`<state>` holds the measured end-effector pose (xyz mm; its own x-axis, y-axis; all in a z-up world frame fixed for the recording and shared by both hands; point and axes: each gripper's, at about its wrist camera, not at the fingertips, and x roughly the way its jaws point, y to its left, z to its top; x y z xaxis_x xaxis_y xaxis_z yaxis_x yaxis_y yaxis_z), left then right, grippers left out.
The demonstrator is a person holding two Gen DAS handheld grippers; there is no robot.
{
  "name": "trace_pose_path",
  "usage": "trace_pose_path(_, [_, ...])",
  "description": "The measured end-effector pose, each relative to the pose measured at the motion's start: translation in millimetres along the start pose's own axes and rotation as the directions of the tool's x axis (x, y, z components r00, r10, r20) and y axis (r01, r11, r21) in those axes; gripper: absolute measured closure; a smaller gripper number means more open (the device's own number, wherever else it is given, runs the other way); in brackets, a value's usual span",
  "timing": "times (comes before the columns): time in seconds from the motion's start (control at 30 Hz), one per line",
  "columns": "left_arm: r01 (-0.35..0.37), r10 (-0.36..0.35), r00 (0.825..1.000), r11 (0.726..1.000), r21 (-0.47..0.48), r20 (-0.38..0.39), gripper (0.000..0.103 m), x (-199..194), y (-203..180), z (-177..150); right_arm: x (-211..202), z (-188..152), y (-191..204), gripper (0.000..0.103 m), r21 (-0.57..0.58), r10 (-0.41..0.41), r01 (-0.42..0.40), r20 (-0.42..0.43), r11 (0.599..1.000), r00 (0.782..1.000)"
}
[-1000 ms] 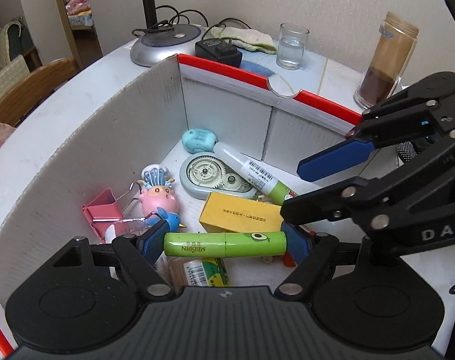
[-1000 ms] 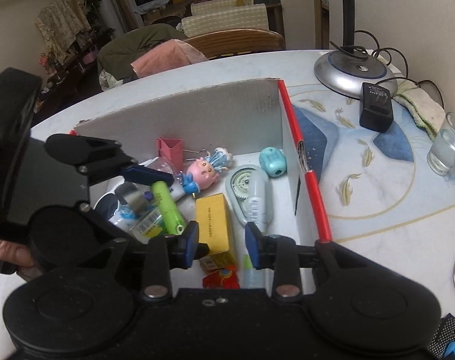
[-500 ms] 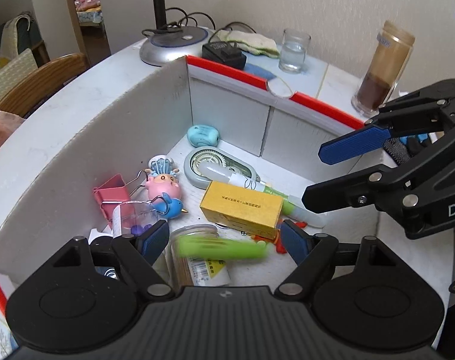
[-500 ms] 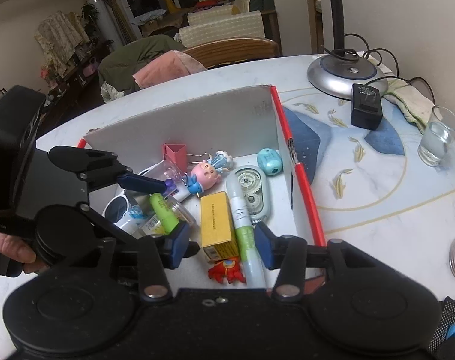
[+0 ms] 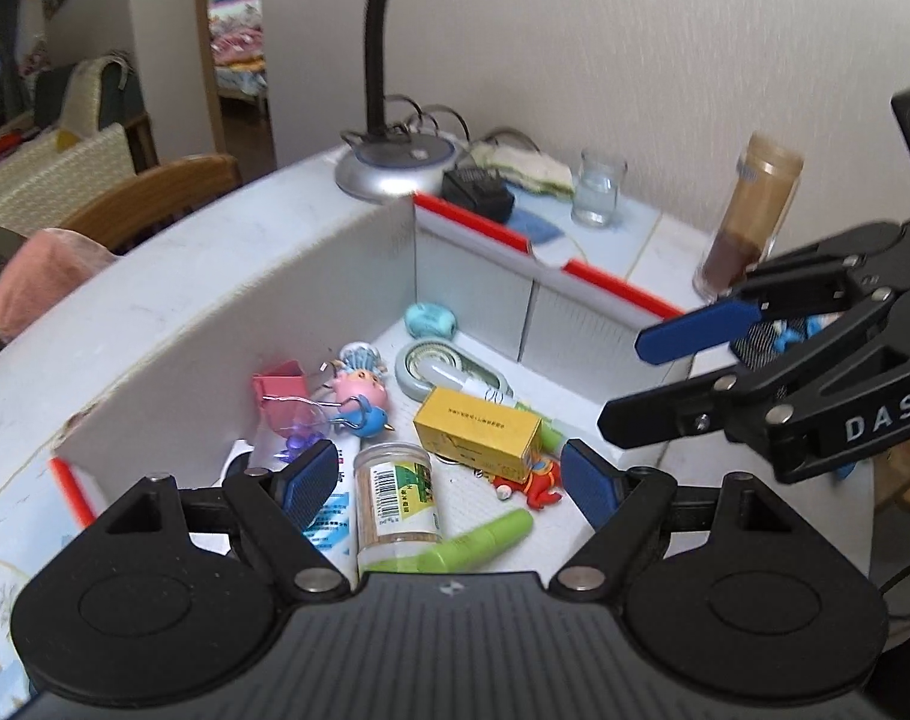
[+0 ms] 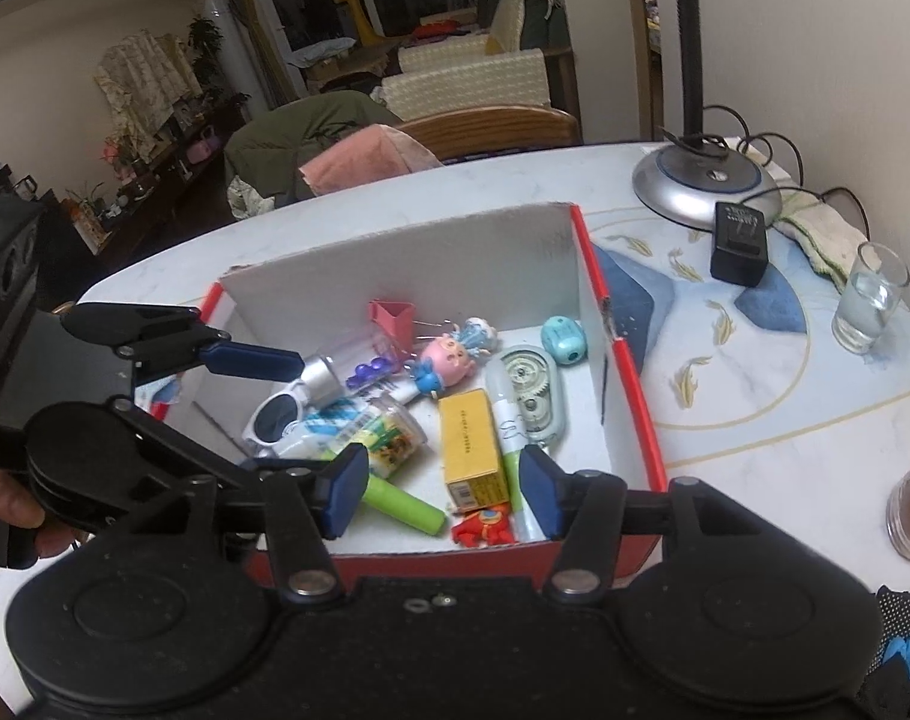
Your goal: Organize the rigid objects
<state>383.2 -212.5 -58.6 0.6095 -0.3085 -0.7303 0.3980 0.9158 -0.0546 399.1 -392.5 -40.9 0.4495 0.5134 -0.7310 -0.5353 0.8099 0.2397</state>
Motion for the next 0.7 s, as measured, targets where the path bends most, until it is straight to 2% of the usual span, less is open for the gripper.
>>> trace_pose_path(0.27, [-0.059,0.063,0.994,0.997,-0.048,0.086,0.022,-48,2,-17,-19,-7,29,0.043,-0.025,-0.005,0.006,0.043,1.000,0.999])
trace_pose_path(0.43, [-0.097,0.108,0.987,0.991,-0.097,0.115,0.022,-75,9,-33,-31,-11,50,0.040,-0.019,-0.007,0.009,0.073,1.000,0.997])
trace_pose_path(0.7, [-0.120,0.137,0.982,0.984,-0.134,0.133,0.022,-109,17,-57,-44,-22,81,0.038,-0.006,-0.027,0.028,0.105,1.000,0.994])
